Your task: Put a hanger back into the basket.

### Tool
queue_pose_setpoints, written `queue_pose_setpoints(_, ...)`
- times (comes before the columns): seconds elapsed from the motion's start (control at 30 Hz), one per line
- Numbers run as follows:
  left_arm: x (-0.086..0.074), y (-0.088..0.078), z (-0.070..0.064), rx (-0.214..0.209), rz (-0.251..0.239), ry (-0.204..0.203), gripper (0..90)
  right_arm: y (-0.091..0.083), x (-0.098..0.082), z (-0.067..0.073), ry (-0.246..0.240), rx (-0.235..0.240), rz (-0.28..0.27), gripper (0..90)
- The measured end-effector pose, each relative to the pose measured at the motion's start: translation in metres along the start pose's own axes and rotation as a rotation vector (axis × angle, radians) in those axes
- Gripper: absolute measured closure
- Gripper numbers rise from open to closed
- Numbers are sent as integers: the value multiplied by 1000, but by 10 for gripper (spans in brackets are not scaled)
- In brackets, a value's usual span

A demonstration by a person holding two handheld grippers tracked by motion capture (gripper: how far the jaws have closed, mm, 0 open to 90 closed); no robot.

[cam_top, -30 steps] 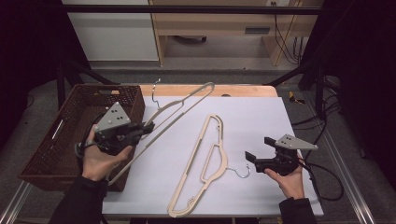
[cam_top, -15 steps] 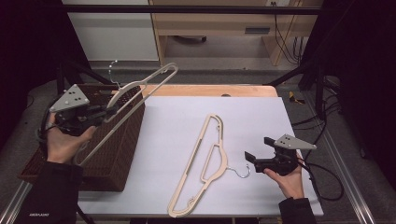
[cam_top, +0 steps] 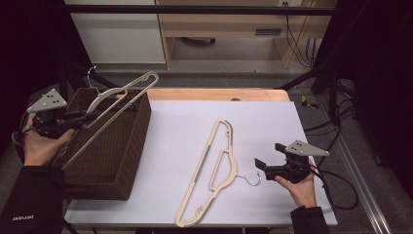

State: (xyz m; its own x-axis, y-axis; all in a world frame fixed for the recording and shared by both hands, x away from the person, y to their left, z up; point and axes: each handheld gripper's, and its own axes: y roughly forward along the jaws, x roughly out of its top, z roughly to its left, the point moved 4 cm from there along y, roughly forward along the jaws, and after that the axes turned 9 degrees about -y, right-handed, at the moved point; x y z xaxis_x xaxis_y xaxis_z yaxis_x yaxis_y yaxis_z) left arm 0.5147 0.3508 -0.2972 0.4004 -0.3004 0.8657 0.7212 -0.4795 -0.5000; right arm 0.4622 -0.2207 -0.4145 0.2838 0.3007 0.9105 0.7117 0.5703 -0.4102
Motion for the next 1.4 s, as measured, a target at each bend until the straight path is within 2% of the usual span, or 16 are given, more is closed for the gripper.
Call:
queue_pose_setpoints(0.2,-15,-4,20,22,20,-36,851,1,0,0,2,-3,5,45)
queue_pose_setpoints(0.33,-24,-4,29,26,28,-68,851,2,-1,1,1,-1,8,44)
queue_pose_setpoints(0.47,-35,-2,37,35,55,-79,851,2,-1,1,-3,1,11,44)
queue_pose_setpoints(0.63,-35,-1,37,35,54,-70,850,3,-1,2,4,0,9,44)
queue_pose_setpoints(0.8,-38,-1,43,38,53,-84,851,3,-1,2,-3,1,14,43)
queue_pose_setpoints(0.93,-49,0,49,39,74,-99,859,3,-1,1,-1,2,10,43)
queue_pose_setpoints(1.0,-55,2,52,27,95,-105,861,4,-1,2,2,-1,11,43)
queue_pose_setpoints(1.07,-62,4,52,11,101,-124,860,4,-2,2,0,1,20,42)
queue_pose_setpoints(1.23,-77,5,56,6,132,-159,861,5,-2,3,-2,4,23,43)
queue_pose_setpoints(1.3,-83,7,56,-2,159,-162,863,6,-2,3,0,5,21,43)
queue_pose_setpoints(1.37,-85,10,54,-8,152,-164,863,6,-3,3,0,4,25,43)
queue_pose_setpoints(1.4,-86,14,52,-11,164,-162,863,7,-3,3,-1,4,26,43)
